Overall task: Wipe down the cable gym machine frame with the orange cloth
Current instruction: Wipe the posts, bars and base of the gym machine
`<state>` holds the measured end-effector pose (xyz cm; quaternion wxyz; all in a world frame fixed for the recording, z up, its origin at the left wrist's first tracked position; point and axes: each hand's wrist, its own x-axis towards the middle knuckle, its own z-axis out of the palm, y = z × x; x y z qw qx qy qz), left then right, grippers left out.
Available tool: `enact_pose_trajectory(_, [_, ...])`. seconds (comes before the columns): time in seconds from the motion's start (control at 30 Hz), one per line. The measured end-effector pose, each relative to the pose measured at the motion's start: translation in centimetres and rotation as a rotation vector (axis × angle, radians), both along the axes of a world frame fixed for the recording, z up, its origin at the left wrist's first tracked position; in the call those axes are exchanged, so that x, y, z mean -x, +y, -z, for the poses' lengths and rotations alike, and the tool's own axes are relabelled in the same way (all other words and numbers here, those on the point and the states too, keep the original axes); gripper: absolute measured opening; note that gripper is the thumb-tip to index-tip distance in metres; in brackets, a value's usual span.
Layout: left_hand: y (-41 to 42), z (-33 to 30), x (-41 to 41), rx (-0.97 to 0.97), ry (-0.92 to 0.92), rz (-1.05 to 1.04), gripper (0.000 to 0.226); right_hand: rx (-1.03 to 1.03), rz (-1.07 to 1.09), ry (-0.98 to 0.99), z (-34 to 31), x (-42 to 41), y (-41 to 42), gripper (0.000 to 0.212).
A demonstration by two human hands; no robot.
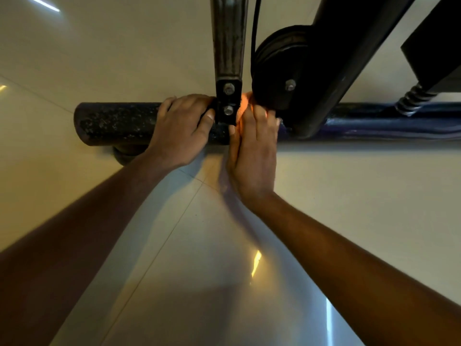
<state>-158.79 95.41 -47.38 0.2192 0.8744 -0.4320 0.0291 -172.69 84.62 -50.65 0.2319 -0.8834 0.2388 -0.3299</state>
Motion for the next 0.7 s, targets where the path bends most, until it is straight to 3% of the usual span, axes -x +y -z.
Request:
enact_pose_trajectory(0.17, [0.9,0.4,0.0,-0.035,-0.066,0.04,0.037,0.268,-0.193,0.209,-0.1,3.9,-4.1,0.055])
enact_pose_trajectory(0.23, [1.1,0.4,0.2,-0.056,-0.068,0.038,0.042,0.271,-0.235,0.239,-0.7,4.6,-4.6,0.055])
enact_pose_trajectory(0.47, [3.5,-1.7,1.7,-0.083,0.107,0.032,0.051,-0.184,-0.25,0.129,-4.4,7.0,-2.7,0.048])
enact_pose_trajectory(0.7, [10.4,-5.1,3.1,-0.03,0.293,-0.145,0.052,-0.285,-0.238,0.121,-7.0,8.3,0.8,0.048])
